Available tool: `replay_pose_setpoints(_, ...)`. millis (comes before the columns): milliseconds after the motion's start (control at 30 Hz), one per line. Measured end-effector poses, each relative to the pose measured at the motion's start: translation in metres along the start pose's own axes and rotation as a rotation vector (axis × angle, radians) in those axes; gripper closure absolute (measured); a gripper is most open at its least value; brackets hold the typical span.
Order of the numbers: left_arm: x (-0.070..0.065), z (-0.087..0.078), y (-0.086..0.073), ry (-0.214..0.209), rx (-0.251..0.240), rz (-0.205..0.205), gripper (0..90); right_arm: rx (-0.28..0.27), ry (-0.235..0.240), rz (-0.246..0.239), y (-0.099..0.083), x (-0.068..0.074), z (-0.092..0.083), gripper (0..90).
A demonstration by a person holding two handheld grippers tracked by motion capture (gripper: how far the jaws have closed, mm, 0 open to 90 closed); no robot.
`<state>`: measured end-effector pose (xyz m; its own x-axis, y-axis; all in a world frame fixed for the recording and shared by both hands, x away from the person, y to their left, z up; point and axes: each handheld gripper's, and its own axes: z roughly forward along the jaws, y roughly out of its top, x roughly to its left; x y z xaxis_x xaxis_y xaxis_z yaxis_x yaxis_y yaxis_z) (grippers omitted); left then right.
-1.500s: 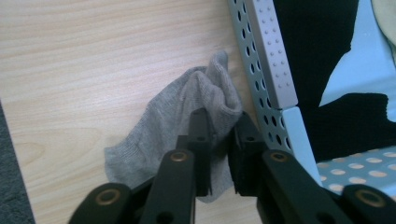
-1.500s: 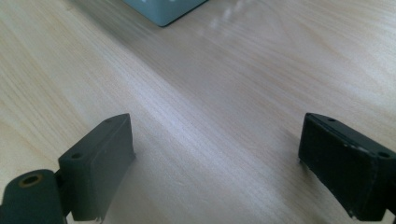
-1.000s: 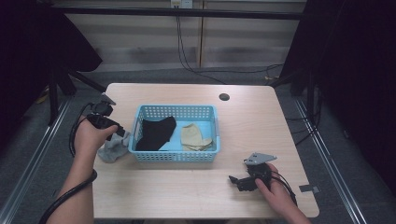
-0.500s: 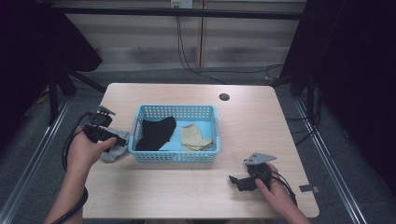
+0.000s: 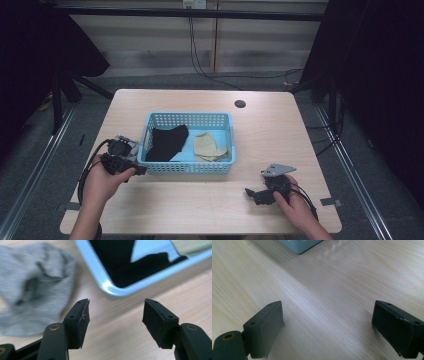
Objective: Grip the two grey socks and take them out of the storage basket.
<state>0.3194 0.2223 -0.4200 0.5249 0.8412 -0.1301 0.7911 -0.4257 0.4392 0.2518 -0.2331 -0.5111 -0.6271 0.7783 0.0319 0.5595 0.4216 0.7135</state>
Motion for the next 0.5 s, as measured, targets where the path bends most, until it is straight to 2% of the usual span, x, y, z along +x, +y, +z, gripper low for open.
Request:
replay_pose_setpoints(133,-0.011,0.016,-0.012,-0.031,-0.011,0.020,37.5,0.001,0.000,0.002,0.000,0.000,0.000,9.6)
replay_pose_setpoints(167,-0.014,0.020,-0.015,-0.042,-0.026,0.004,37.5,0.001,0.000,0.002,0.000,0.000,0.000,9.6)
replay_pose_setpoints(200,-0.014,0.020,-0.015,-0.042,-0.026,0.004,37.4,-0.003,-0.001,-0.005,0.000,0.000,0.000,9.6)
replay_pose_setpoints(233,-0.016,0.027,-0.021,-0.056,-0.033,0.016,37.5,0.003,-0.001,0.002,0.000,0.000,0.000,9.6)
replay_pose_setpoints(267,-0.016,0.027,-0.021,-0.056,-0.033,0.016,37.4,0.003,-0.001,0.002,0.000,0.000,0.000,9.6)
replay_pose_setpoints(300,-0.020,0.032,-0.024,-0.043,-0.016,0.044,37.0,-0.001,0.000,-0.005,0.000,0.000,0.000,9.6)
replay_pose_setpoints(333,-0.020,0.032,-0.024,-0.043,-0.016,0.044,36.6,-0.001,0.000,-0.005,0.000,0.000,0.000,9.6)
replay_pose_setpoints(400,-0.025,0.041,-0.029,-0.062,-0.043,0.051,35.9,0.002,0.000,0.003,0.000,0.000,0.000,9.6)
replay_pose_setpoints(467,-0.027,0.045,-0.031,-0.061,-0.045,0.065,35.3,-0.003,0.000,-0.007,0.000,0.000,0.000,9.6)
replay_pose_setpoints(500,-0.030,0.050,-0.034,-0.042,-0.054,0.092,35.2,0.003,-0.001,0.002,0.000,0.000,0.000,9.6)
